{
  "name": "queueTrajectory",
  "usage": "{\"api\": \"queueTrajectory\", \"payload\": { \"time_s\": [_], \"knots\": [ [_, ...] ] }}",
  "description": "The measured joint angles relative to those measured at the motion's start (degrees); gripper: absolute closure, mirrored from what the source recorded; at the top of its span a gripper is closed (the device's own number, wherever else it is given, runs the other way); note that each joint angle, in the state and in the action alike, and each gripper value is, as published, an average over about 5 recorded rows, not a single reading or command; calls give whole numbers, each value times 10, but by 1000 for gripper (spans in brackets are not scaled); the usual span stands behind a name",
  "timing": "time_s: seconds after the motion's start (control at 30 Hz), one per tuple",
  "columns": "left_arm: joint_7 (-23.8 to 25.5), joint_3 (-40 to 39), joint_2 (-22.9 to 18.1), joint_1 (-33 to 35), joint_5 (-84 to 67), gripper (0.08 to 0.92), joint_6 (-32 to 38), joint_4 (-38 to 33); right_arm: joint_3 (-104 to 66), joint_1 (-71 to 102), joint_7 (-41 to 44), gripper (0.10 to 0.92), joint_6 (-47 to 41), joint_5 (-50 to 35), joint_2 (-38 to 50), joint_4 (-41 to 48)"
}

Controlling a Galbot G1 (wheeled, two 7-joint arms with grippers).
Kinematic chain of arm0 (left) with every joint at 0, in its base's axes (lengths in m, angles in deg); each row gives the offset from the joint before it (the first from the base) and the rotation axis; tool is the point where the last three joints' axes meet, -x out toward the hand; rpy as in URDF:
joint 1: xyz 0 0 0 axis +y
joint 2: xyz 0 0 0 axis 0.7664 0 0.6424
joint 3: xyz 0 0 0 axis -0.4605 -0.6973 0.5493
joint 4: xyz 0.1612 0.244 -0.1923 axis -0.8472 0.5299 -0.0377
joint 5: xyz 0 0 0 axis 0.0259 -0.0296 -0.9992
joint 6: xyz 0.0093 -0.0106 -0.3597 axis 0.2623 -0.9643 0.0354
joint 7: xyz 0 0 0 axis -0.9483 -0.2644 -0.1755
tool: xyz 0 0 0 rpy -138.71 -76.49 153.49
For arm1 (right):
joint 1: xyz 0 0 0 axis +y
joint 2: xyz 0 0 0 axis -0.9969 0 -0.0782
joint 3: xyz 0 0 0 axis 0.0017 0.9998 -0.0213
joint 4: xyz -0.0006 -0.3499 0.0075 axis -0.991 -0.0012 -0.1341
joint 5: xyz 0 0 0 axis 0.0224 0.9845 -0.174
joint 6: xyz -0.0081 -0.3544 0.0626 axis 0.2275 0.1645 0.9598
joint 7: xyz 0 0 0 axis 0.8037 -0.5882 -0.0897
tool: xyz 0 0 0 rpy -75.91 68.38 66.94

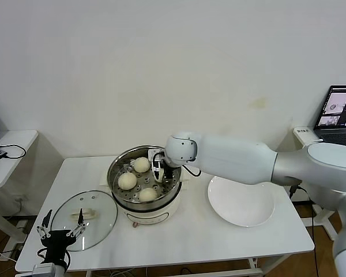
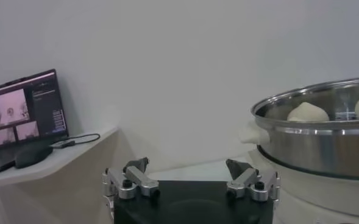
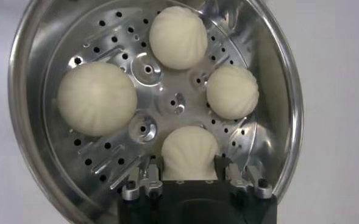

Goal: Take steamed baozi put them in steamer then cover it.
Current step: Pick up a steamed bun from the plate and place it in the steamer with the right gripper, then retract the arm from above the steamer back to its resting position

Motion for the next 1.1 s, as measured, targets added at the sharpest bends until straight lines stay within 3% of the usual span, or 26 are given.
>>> {"api": "queueTrajectory", "payload": {
  "time_s": [0.13,0.37,0.47,0.83,1.1],
  "knots": [
    [0,0,-1,0,0,177,0,0,-4,5,-1,452,-3,0,0,0],
    [-1,1,-1,2,0,177,1,0,-14,1,4,259,-9,-5,8,-9],
    [-1,1,-1,2,0,177,1,1,-21,-8,8,213,-10,-11,16,-18],
    [-1,-3,2,-8,-2,177,1,8,-58,-43,-10,202,-10,-59,104,-98],
    [-3,-1,5,-13,0,177,5,15,-162,49,-139,202,32,-127,224,-201]
  ]
}}
